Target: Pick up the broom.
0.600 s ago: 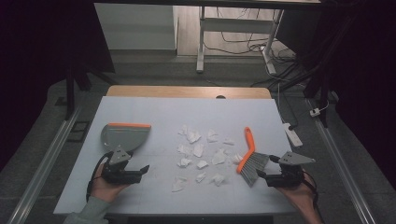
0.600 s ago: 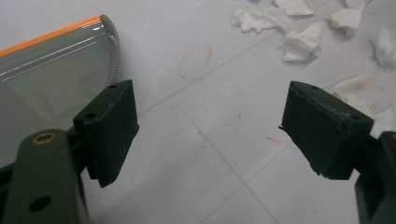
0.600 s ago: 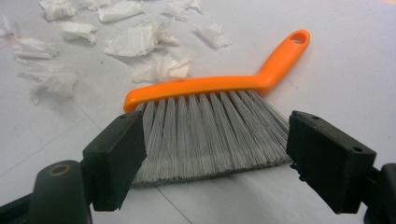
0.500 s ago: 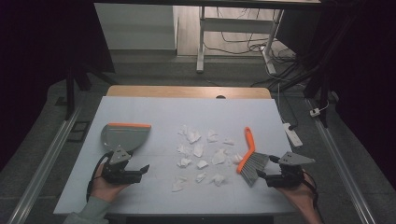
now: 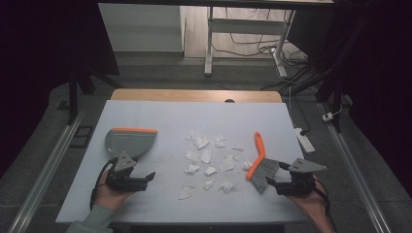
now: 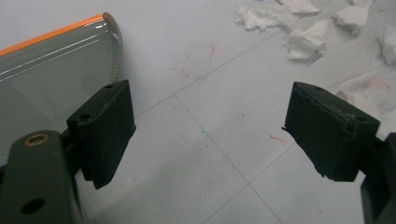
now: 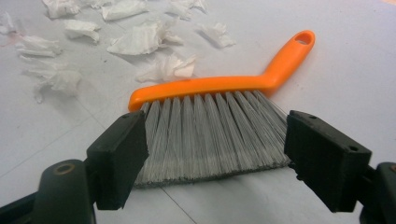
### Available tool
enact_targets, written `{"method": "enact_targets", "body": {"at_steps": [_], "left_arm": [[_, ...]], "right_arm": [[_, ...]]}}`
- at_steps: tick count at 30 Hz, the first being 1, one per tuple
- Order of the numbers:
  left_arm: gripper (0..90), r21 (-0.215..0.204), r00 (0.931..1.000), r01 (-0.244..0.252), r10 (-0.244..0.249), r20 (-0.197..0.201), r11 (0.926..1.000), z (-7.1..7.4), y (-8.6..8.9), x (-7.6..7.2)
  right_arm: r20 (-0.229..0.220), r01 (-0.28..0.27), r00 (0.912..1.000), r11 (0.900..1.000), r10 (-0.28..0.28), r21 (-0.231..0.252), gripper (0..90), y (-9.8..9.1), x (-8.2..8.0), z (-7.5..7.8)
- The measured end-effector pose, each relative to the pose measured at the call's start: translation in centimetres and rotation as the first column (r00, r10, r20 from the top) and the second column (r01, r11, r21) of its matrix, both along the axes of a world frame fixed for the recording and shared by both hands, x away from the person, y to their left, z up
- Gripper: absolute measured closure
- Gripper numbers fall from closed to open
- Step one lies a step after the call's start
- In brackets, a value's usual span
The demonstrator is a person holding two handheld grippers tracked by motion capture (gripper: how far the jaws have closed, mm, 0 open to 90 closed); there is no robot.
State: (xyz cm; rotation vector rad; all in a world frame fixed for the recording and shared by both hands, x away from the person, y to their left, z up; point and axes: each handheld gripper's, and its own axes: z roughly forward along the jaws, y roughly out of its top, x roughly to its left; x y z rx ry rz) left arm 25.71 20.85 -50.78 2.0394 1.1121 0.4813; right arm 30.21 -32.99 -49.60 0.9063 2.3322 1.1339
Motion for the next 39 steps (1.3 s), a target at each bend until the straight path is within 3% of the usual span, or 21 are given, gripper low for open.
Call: {"method": "enact_targets", "body": {"at_steps": [11, 16, 24, 25, 28, 31, 34, 39], "left_arm": [[17.0, 0.000, 1.0000, 0.000, 0.000, 0.007, 1.0000, 0.1, 0.0, 0.0], [17.0, -0.003, 1.0000, 0.006, -0.006, 0.003, 1.0000, 0.1, 0.0, 0.1], [17.0, -0.006, 1.0000, 0.004, -0.004, 0.003, 1.0000, 0.2, 0.1, 0.1], [17.0, -0.010, 1.0000, 0.003, -0.003, 0.001, 0.9999, 0.2, 0.1, 0.2], [17.0, -0.015, 1.0000, 0.000, 0.000, 0.000, 0.9999, 0.2, 0.2, 0.3], [17.0, -0.015, 1.0000, -0.001, 0.001, 0.001, 0.9999, 0.3, 0.2, 0.3], [17.0, -0.012, 1.0000, 0.006, -0.006, 0.007, 0.9999, 0.4, 0.1, 0.3], [17.0, -0.007, 0.9998, 0.020, -0.020, 0.005, 0.9998, 0.3, -0.1, 0.3]], "right_arm": [[-0.001, 0.003, 1.0000, 0.9999, -0.003, -0.010, 22.4, 0.4, -0.1, 0.5], [-0.034, 0.014, 0.9993, 0.9997, -0.015, -0.019, 24.3, 0.9, 0.1, 1.3], [-0.055, 0.042, 0.9975, 0.9979, -0.045, -0.050, 26.0, 2.1, 0.4, 2.6], [-0.076, 0.060, 0.9949, 0.9947, -0.067, -0.084, 27.7, 2.5, 0.7, 2.8], [-0.069, 0.082, 0.9936, 0.9911, -0.089, -0.105, 28.8, 2.9, 1.0, 3.1], [-0.100, 0.108, 0.9880, 0.9890, -0.118, -0.101, 28.5, 2.9, 1.9, 3.6], [-0.143, 0.147, 0.9768, 0.9844, -0.160, -0.097, 28.5, 3.0, 3.4, 4.4], [-0.211, 0.221, 0.9470, 0.9680, -0.242, -0.118, 29.1, 3.3, 6.3, 5.7]]}}
